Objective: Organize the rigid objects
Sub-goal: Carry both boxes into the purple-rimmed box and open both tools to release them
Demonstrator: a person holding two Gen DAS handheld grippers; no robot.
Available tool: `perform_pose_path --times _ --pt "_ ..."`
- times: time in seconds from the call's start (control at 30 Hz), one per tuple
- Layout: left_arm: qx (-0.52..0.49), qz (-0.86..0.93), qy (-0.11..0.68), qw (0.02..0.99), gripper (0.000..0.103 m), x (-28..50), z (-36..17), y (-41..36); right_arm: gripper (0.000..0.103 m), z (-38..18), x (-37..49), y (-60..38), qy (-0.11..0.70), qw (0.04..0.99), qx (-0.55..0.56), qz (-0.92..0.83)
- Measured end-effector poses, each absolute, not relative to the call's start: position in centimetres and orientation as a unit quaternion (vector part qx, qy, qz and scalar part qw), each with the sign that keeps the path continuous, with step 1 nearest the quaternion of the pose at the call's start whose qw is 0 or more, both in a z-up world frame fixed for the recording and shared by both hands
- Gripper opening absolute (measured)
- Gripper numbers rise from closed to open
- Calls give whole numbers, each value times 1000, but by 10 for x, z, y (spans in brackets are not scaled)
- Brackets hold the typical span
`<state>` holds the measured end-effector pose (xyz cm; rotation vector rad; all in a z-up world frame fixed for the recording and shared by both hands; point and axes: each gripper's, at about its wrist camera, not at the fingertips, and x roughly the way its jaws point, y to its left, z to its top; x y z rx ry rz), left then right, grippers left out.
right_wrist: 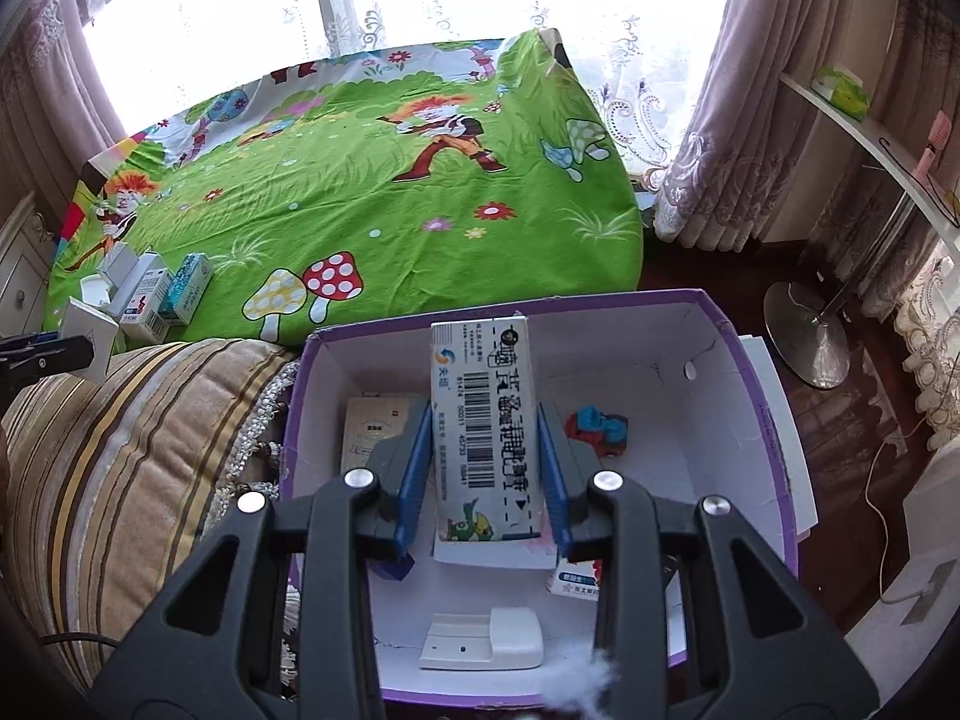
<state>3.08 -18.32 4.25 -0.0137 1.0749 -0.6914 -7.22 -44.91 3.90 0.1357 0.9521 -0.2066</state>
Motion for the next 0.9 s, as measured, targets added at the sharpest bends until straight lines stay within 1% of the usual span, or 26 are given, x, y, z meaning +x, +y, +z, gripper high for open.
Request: perform_pose_path --times 0.37,0.77,0.83,0.9 --pt "24 -412 499 762 45 -1 50 -249 38 39 -100 -489 448 873 80 -176" --pt "54 -496 499 709 46 -35 48 -306 38 43 -114 -506 436 871 88 -210" --pt "58 -501 503 702 50 -38 47 -310 39 44 -115 -508 435 870 91 -214" --pt "56 -502 504 700 61 -39 46 -310 43 44 -115 -509 435 869 93 -216"
